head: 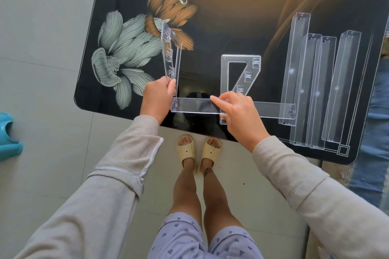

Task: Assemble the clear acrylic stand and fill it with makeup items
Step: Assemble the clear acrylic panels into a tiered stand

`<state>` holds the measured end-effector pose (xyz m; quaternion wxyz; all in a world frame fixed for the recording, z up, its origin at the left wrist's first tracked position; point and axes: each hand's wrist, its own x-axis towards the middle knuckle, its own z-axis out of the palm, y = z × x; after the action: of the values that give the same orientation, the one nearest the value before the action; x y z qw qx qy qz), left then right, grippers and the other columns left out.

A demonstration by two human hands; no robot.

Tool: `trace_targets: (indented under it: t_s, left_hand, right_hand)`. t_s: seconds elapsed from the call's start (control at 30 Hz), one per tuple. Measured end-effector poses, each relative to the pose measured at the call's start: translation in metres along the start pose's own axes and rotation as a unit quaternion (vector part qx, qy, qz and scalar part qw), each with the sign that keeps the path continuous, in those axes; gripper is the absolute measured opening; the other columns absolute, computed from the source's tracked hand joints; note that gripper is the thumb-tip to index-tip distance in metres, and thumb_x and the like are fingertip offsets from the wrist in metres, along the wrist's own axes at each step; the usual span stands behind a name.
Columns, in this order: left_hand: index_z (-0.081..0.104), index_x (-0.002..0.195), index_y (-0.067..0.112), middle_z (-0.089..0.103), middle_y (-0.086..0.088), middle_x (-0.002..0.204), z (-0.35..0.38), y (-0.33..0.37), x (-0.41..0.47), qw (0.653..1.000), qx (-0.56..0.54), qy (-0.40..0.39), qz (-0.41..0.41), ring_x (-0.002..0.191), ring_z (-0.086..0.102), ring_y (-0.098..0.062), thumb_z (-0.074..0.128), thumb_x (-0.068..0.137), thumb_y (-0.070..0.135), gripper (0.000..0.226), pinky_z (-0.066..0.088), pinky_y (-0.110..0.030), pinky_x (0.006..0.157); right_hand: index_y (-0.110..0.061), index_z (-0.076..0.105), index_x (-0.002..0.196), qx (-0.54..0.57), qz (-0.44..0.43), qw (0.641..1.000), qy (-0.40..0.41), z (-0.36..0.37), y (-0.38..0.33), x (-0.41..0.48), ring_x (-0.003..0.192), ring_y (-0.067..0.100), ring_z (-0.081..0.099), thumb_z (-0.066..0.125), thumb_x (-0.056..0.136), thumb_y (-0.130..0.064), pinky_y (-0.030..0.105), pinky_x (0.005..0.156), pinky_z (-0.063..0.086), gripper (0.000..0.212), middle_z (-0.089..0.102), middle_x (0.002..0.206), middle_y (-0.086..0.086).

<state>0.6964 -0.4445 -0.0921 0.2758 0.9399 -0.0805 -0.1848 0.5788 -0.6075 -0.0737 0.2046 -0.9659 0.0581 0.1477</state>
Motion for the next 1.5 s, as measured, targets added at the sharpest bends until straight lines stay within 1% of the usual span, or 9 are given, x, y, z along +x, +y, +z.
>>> trace_targets:
  t_s: [0.3, 0.47, 0.63, 0.73, 0.87, 1.13, 1.3, 1.4, 1.5]
  left_hand:
    - [0.063, 0.092, -0.001, 0.068, -0.021, 0.079, -0.002, 0.002, 0.000, 1.000, -0.017, -0.007, -0.010, 0.072, 0.064, -0.034, 0.039, 0.097, 0.022, 0.034, 0.055, -0.044, 0.073]
    - [0.063, 0.094, 0.002, 0.062, -0.012, 0.074, -0.002, 0.003, -0.004, 0.999, -0.027, -0.007, -0.022, 0.070, 0.057, -0.023, 0.047, 0.094, 0.027, 0.030, 0.051, -0.033, 0.070]
    - [0.062, 0.082, 0.001, 0.057, -0.008, 0.072, 0.003, 0.000, -0.015, 0.998, 0.022, -0.006, -0.061, 0.073, 0.053, -0.026, 0.058, 0.088, 0.030, 0.029, 0.042, -0.030, 0.071]
    - [0.065, 0.082, 0.001, 0.057, -0.006, 0.069, 0.002, -0.001, -0.022, 0.996, -0.016, 0.006, -0.091, 0.071, 0.053, -0.024, 0.060, 0.086, 0.033, 0.032, 0.040, -0.028, 0.068]
    - [0.068, 0.087, 0.004, 0.060, -0.003, 0.072, 0.000, -0.006, -0.030, 0.992, -0.043, -0.019, -0.114, 0.073, 0.054, -0.020, 0.062, 0.081, 0.017, 0.016, 0.039, -0.024, 0.070]
    - [0.071, 0.077, 0.000, 0.071, -0.021, 0.077, 0.002, 0.000, -0.022, 0.988, 0.082, -0.011, -0.133, 0.082, 0.064, -0.038, 0.060, 0.082, 0.018, 0.021, 0.048, -0.032, 0.071]
    - [0.070, 0.077, -0.002, 0.072, -0.022, 0.077, 0.000, -0.001, -0.019, 0.987, 0.069, -0.033, -0.143, 0.082, 0.066, -0.037, 0.061, 0.084, 0.019, 0.024, 0.053, -0.037, 0.078]
    - [0.070, 0.078, -0.002, 0.071, -0.023, 0.079, -0.002, -0.004, -0.019, 0.987, 0.079, -0.031, -0.138, 0.084, 0.065, -0.038, 0.061, 0.084, 0.019, 0.024, 0.050, -0.036, 0.076]
    - [0.070, 0.080, -0.003, 0.071, -0.023, 0.081, -0.007, -0.008, -0.020, 0.987, 0.095, -0.027, -0.128, 0.084, 0.064, -0.039, 0.060, 0.085, 0.020, 0.025, 0.049, -0.037, 0.074]
  right_hand:
    - [-0.016, 0.048, 0.134, -0.012, 0.004, 1.000, -0.013, 0.002, 0.000, 0.003, 0.110, 0.027, 0.051, 0.059, 0.084, 0.001, 0.037, 0.095, 0.038, 0.054, 0.057, 0.121, 0.010]
    - [-0.017, 0.041, 0.138, -0.039, -0.002, 0.999, -0.028, 0.003, -0.001, 0.005, 0.113, 0.026, 0.048, 0.058, 0.083, 0.003, 0.036, 0.096, 0.038, 0.061, 0.054, 0.123, 0.010]
    - [-0.018, 0.041, 0.138, -0.032, 0.004, 0.999, -0.022, 0.005, -0.006, 0.003, 0.112, 0.026, 0.048, 0.057, 0.083, 0.004, 0.035, 0.095, 0.037, 0.061, 0.053, 0.124, 0.009]
    - [-0.018, 0.040, 0.139, -0.022, 0.010, 0.999, -0.020, 0.007, -0.008, 0.003, 0.114, 0.026, 0.048, 0.056, 0.084, 0.003, 0.034, 0.097, 0.037, 0.061, 0.053, 0.126, 0.008]
    - [-0.018, 0.041, 0.138, -0.014, 0.016, 1.000, -0.008, 0.009, -0.008, 0.003, 0.113, 0.026, 0.049, 0.057, 0.083, 0.003, 0.035, 0.097, 0.037, 0.060, 0.054, 0.125, 0.008]
    - [-0.016, 0.043, 0.137, -0.017, -0.001, 1.000, 0.006, 0.013, -0.008, 0.004, 0.111, 0.026, 0.051, 0.058, 0.083, 0.003, 0.035, 0.096, 0.039, 0.059, 0.056, 0.124, 0.008]
    - [-0.014, 0.048, 0.133, 0.038, -0.021, 0.999, 0.010, 0.006, -0.002, 0.005, 0.112, 0.024, 0.053, 0.061, 0.086, -0.015, 0.034, 0.098, 0.040, 0.048, 0.057, 0.124, 0.007]
    - [-0.009, 0.057, 0.123, 0.140, 0.058, 0.983, 0.107, -0.007, 0.001, 0.007, 0.110, 0.024, 0.055, 0.060, 0.087, -0.023, 0.036, 0.096, 0.044, 0.039, 0.060, 0.118, 0.010]
    - [-0.011, 0.052, 0.122, 0.167, 0.281, 0.927, 0.184, -0.021, 0.018, 0.024, 0.108, 0.025, 0.055, 0.057, 0.087, -0.029, 0.042, 0.092, 0.045, 0.040, 0.054, 0.121, 0.008]
